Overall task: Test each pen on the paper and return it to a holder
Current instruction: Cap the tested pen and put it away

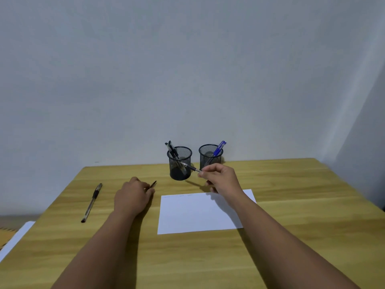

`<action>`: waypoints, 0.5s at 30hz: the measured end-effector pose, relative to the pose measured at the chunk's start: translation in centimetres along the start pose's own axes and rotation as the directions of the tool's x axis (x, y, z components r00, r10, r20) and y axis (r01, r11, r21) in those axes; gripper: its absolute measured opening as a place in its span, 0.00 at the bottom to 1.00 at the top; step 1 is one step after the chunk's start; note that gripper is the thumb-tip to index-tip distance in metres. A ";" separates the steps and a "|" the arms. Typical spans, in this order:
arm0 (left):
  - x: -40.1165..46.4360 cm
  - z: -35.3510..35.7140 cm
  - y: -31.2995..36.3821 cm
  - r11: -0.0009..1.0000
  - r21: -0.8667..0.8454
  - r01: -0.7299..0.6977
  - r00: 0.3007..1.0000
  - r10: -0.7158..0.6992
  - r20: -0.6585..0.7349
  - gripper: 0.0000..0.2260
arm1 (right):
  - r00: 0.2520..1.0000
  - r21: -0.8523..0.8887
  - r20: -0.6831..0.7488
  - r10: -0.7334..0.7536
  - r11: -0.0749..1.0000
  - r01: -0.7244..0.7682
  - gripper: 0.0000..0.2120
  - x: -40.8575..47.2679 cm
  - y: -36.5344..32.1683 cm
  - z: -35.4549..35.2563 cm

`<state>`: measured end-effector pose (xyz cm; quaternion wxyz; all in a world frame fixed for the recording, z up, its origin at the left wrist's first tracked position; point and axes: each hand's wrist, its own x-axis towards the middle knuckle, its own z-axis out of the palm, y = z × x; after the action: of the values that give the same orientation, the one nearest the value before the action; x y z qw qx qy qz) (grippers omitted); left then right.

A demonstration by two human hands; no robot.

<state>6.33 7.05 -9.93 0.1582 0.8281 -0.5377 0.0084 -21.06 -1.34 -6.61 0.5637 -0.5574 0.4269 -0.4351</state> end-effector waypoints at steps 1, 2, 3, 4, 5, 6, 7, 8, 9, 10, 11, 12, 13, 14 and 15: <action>0.2 0.1 0.1 1.000 0.000 0.002 1.000 -0.002 -0.005 0.14 | 1.000 -0.010 -0.002 -0.002 1.000 0.002 0.06 0.0 0.2 0.2; 0.2 0.3 0.3 1.000 -0.003 0.001 1.000 -0.001 -0.013 0.13 | 1.000 -0.026 -0.001 -0.005 1.000 0.005 0.08 0.0 0.4 0.4; 0.3 0.3 0.4 1.000 -0.013 0.000 1.000 -0.001 -0.023 0.12 | 1.000 -0.046 0.003 -0.009 0.999 0.009 0.09 0.0 0.5 0.6; 0.3 0.4 0.4 1.000 -0.031 0.001 0.999 -0.002 -0.033 0.11 | 1.000 -0.066 0.010 -0.013 0.998 0.014 0.09 0.0 0.7 0.7; 0.2 0.5 0.4 0.999 -0.053 0.005 0.999 -0.007 -0.041 0.11 | 1.000 -0.083 0.019 -0.019 0.996 0.020 0.09 0.1 0.9 0.8; 0.2 0.4 0.4 0.997 -0.076 0.010 0.999 -0.013 -0.048 0.10 | 0.999 -0.101 0.027 -0.028 0.994 0.031 0.09 0.1 1.0 0.9; 0.0 0.4 0.3 0.994 -0.106 0.015 0.998 -0.021 -0.054 0.08 | 0.999 -0.127 0.035 -0.042 0.991 0.046 0.08 0.1 1.2 1.0; -0.2 0.3 0.3 0.989 -0.145 0.023 0.997 -0.032 -0.064 0.06 | 0.997 -0.163 0.042 -0.062 0.984 0.068 0.08 0.2 1.4 0.9; -0.3 0.1 0.3 0.981 -0.192 0.030 0.996 -0.045 -0.072 0.04 | 0.995 -0.206 0.053 -0.083 0.974 0.092 0.07 0.2 1.5 1.0; -0.5 -0.2 0.3 0.968 -0.248 0.031 0.996 -0.052 -0.077 0.03 | 0.992 -0.246 0.070 -0.102 0.962 0.116 0.06 0.2 1.5 1.0; -0.8 -0.5 0.3 0.952 -0.306 0.022 0.996 -0.048 -0.077 0.04 | 0.989 -0.278 0.092 -0.115 0.951 0.136 0.06 0.1 1.5 1.1; -1.2 -0.8 0.5 0.930 -0.368 0.006 0.997 -0.034 -0.068 0.05 | 0.985 -0.302 0.119 -0.121 0.941 0.152 0.05 -0.1 1.4 1.2; -1.6 -1.1 0.8 0.903 -0.430 -0.005 0.998 -0.020 -0.056 0.06 | 0.982 -0.316 0.144 -0.123 0.934 0.163 0.04 -0.3 1.2 1.3; -2.0 -1.4 1.1 0.875 -0.485 -0.013 0.999 -0.011 -0.047 0.07 | 0.979 -0.324 0.164 -0.123 0.930 0.172 0.03 -0.5 1.0 1.4; -2.4 -1.7 1.5 0.848 -0.529 -0.015 0.999 -0.011 -0.045 0.07 | 0.976 -0.325 0.178 -0.127 0.928 0.180 0.02 -0.7 0.8 1.4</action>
<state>4.25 9.04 -8.38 0.3925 0.7515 -0.5163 -0.1205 -19.85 -0.33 -7.41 0.4545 -0.7097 0.4058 -0.3537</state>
